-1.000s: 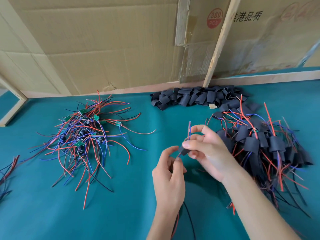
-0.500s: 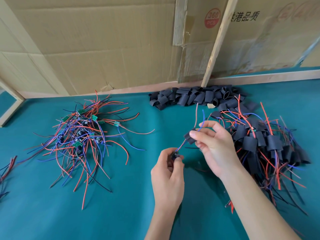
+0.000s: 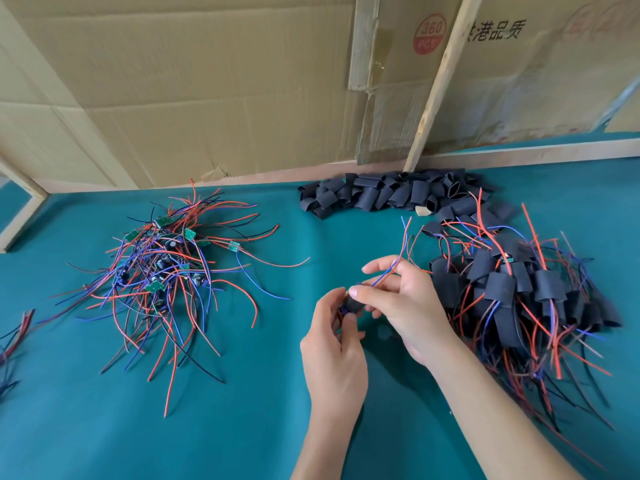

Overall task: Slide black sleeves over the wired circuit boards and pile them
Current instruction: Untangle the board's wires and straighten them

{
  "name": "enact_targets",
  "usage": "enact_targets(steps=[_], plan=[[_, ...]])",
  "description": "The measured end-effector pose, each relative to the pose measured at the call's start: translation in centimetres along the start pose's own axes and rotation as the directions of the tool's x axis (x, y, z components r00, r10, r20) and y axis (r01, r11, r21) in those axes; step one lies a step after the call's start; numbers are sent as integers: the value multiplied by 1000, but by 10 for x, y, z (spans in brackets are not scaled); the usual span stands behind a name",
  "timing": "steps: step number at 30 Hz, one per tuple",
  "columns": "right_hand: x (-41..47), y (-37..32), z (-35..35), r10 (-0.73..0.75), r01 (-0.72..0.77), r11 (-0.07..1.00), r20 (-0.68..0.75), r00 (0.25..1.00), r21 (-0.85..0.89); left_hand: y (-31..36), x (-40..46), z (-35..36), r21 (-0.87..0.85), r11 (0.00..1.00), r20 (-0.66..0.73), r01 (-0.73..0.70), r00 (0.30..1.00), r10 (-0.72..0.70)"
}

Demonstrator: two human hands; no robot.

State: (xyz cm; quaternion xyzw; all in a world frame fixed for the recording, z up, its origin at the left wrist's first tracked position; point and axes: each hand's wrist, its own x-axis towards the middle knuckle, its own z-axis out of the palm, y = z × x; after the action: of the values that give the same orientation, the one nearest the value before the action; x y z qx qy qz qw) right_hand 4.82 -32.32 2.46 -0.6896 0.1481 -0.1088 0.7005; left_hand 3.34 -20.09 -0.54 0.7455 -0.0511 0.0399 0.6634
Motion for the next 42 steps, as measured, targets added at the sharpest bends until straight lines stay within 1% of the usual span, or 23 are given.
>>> enact_targets(steps=[3, 9, 12, 15, 19, 22, 26, 29, 32, 35, 38, 40, 42], plan=[[1, 1, -3, 8, -8, 1000, 7, 1000, -12, 0, 1, 1, 7, 1000, 11, -5, 1000, 4], [3, 0, -6, 26, -27, 996, 9, 1000, 89, 4, 1, 0, 25, 999, 91, -37, 995, 35], [4, 1, -9, 43, -48, 992, 45, 998, 113, 7, 0, -1, 14, 999, 105, -48, 993, 46], [4, -1, -10, 75, -86, 988, 87, 993, 125, 7, 0, 0, -22, 999, 88, -31, 996, 33], [4, -4, -14, 106, -117, 987, 106, 989, 109, 5, 0, 1, -38, 999, 54, -22, 998, 24], [1, -5, -10, 128, -145, 985, 169, 977, 89, 2, 0, 1, -51, 999, 14, -16, 1000, 16], [-3, -5, -5, 128, -149, 984, 198, 972, 96, 1, -1, 0, -78, 997, -36, -15, 999, 12], [-5, -10, -5, 87, -108, 987, 167, 982, 118, 3, -3, 1, -99, 995, -7, -16, 1000, 16], [-5, -22, -14, -9, 3, 991, 45, 999, 136, 6, -4, 1, -108, 993, 16, -37, 999, 39], [-6, -44, -36, -140, 142, 990, -63, 988, 28, 6, -4, 1, -133, 991, 8, -26, 1000, 27], [-14, -68, -62, -257, 245, 960, -73, 964, -135, 3, -3, 0, -132, 991, 6, -6, 1000, 7], [-20, -82, -79, -294, 268, 936, -90, 951, -227, 2, -3, 0, -139, 990, 16, 10, 1000, -8], [-24, -93, -99, -282, 238, 927, -117, 952, -291, 3, -4, 0, -147, 989, 20, 12, 1000, -9]])
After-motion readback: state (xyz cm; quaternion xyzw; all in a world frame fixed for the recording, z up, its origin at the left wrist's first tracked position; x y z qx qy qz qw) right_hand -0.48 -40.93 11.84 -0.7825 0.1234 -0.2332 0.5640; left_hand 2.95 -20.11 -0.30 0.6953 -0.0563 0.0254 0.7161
